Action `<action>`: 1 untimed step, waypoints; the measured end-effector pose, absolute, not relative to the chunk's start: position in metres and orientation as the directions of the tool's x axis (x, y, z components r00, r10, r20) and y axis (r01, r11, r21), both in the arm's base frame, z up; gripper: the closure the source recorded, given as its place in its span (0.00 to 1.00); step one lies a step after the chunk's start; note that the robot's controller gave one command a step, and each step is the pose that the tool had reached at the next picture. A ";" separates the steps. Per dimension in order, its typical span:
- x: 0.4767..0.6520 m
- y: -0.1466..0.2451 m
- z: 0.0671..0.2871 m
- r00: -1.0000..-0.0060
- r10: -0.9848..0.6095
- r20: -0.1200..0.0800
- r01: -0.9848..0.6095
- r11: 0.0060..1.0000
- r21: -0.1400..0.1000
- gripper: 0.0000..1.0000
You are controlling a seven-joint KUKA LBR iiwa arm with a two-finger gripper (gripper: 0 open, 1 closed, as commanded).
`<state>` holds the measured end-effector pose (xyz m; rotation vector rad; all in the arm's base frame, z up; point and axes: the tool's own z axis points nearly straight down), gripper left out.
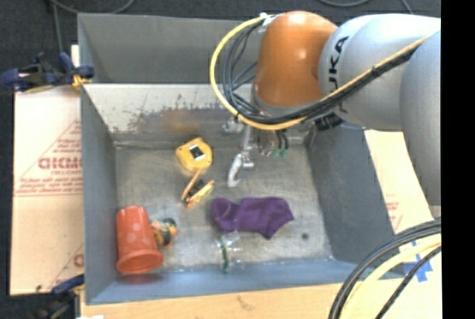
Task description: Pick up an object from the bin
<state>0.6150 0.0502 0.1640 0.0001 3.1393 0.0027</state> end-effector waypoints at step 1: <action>0.611 0.121 0.105 -0.988 -0.154 -0.007 -0.154 0.988 -0.022 1.00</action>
Offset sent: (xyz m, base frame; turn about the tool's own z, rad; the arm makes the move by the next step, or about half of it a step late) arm 0.0000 0.0000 0.0000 0.0000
